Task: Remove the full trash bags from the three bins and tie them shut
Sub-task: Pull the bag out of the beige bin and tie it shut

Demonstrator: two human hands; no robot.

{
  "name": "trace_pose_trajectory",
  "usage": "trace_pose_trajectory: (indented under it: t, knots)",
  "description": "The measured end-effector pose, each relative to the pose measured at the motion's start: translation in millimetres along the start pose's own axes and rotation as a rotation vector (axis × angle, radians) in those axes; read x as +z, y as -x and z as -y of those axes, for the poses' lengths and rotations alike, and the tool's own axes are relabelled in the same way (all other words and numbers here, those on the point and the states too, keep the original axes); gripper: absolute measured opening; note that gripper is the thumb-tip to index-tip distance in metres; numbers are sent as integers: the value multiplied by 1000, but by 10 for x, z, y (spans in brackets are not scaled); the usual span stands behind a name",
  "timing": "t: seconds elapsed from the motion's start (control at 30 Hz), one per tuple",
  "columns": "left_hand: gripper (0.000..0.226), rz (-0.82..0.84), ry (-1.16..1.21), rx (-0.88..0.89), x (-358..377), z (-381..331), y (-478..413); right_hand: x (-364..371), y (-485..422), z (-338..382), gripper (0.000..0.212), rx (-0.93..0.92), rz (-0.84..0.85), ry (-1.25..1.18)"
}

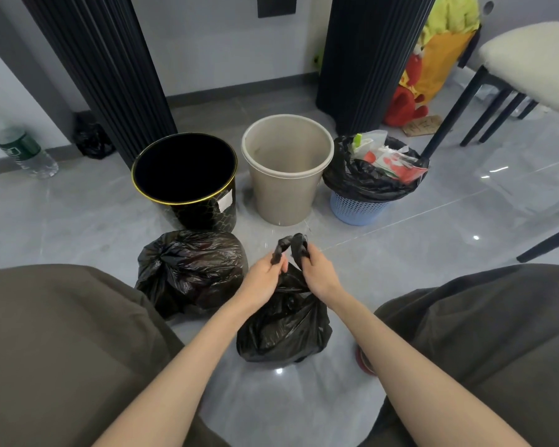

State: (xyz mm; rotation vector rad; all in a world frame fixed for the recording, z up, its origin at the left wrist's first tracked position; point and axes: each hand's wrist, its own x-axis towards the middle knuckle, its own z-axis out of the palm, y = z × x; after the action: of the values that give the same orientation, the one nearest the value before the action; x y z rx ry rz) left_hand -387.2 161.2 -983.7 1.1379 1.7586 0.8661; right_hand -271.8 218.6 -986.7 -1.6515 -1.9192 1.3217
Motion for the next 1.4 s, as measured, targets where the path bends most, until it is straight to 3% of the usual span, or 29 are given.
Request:
trace_pose_trajectory:
  t: [0.07,0.17,0.3,0.43,0.63,0.73,0.83,0.93,1.0,1.1,1.4]
  knots:
    - [30,1,-37,-40,-5,-48,-1,-28,-37,48,10,118,78,-132]
    - [27,-6,145,-201,-37,-77,-35,-106,-71,64,13,228,162,-367]
    - [34,-67,352,-191,-113,-41,-58,-145,-57,17,11,174,197,-291]
    - [33,-130,401,-138,-189,-43,-21,-146,-39,-5,29,44,112,-313]
    - [41,-262,520,-177,-333,88,-96,-244,-55,-69,25,161,-9,-629]
    - [42,-263,469,-187,-389,120,-105,-303,22,6,25,64,152,-375]
    - [37,-267,419,-152,-410,91,-87,-301,94,32,13,-127,314,243]
    - [36,-262,378,-135,-406,101,-81,-212,141,-33,44,-219,321,570]
    - [36,-246,379,-149,-395,104,-68,-131,165,-40,54,-275,236,573]
    - [37,-206,431,-153,-408,92,-51,-37,163,-3,53,-259,126,385]
    - [32,-46,584,-160,-445,20,-14,189,150,59,28,-198,168,244]
